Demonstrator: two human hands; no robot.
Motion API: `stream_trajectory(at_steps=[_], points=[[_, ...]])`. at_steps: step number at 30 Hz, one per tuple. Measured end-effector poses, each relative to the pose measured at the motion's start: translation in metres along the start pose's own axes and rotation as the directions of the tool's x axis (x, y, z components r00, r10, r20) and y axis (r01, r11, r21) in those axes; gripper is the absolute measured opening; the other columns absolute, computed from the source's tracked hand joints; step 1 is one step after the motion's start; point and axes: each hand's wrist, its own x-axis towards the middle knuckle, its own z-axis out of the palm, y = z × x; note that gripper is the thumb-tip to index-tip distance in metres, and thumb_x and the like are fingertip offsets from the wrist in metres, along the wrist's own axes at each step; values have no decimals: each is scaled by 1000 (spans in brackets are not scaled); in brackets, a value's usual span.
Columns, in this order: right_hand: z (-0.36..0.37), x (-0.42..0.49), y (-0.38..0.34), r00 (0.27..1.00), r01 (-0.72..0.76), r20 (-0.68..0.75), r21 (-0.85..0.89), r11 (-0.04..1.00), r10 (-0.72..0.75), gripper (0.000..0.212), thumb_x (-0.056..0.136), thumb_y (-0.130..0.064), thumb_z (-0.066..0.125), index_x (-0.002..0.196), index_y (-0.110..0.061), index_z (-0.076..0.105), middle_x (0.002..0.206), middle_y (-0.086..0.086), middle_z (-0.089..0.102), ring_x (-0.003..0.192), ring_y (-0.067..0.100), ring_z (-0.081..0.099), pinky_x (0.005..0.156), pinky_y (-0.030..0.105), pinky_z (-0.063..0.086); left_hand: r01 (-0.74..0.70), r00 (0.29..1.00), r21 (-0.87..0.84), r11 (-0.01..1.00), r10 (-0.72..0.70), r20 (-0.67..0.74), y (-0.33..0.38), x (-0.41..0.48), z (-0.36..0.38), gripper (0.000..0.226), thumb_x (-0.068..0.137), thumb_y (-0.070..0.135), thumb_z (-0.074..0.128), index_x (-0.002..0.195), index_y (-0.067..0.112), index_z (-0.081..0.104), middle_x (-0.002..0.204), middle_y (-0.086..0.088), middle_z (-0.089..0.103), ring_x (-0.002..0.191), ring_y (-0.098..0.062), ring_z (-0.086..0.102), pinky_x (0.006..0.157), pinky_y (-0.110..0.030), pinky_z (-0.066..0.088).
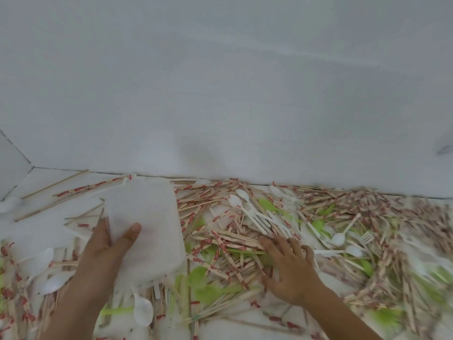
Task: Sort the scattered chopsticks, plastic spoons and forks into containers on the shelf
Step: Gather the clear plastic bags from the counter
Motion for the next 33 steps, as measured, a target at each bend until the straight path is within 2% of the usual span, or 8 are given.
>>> stream_trajectory(at_steps=[6,9,12,16,22,28,32,33], points=[[10,-35,54,996,-81,-23,6,997,81,79,82,-60,54,153,-48,22,163,-5,17,149,30,18,119,56,18,-53,996,18,998,52,79,20,-16,43,44,87,36,76,128,29,65,119,-3,76,109,-31,73,96,-56,55],[6,-53,65,974,-30,-196,376,926,112,73,82,-68,56,150,-50,37,153,-17,29,146,16,26,120,48,23,-78,983,31,996,72,167,22,-26,78,61,77,56,80,132,37,62,125,0,73,114,-29,71,97,-58,54],[-24,-76,62,983,130,-168,918,376,71,81,77,-65,78,148,-55,40,144,-20,50,136,3,47,109,36,45,-117,935,72,990,86,345,15,-49,141,58,72,61,75,125,41,66,123,2,73,110,-20,72,90,-48,57],[-41,-104,83,980,181,-169,975,-127,103,82,68,-27,94,140,-24,56,125,2,72,117,25,69,90,43,59,-109,797,170,979,-16,603,-7,-95,239,50,74,51,82,122,41,69,118,-1,75,105,-21,73,79,-34,59],[-4,-154,205,935,271,-258,962,-20,242,50,75,-20,83,122,-32,71,122,2,74,119,26,68,96,45,57,-143,743,329,934,-119,659,-51,-159,362,49,86,49,78,131,54,59,125,29,67,118,2,63,92,-23,55],[4,-188,335,983,174,-179,976,128,33,70,75,-44,84,139,-40,56,137,-13,65,133,14,57,106,41,50,-67,730,237,969,-115,674,-75,-215,471,56,94,36,73,145,31,51,135,6,67,127,-16,63,102,-45,54],[-17,-141,396,1000,8,-2,973,-230,26,68,80,-46,75,136,-11,63,127,7,70,123,29,62,105,46,44,10,825,198,980,-120,553,-82,-205,487,45,89,36,77,132,31,64,126,-3,73,117,-27,69,97,-57,56],[-20,-118,403,992,34,-17,990,-137,123,52,89,-42,70,133,-14,66,124,5,70,123,28,61,104,44,44,31,868,169,985,-111,484,-82,-196,487,43,89,34,78,130,31,65,123,-4,74,114,-29,71,95,-57,57]])
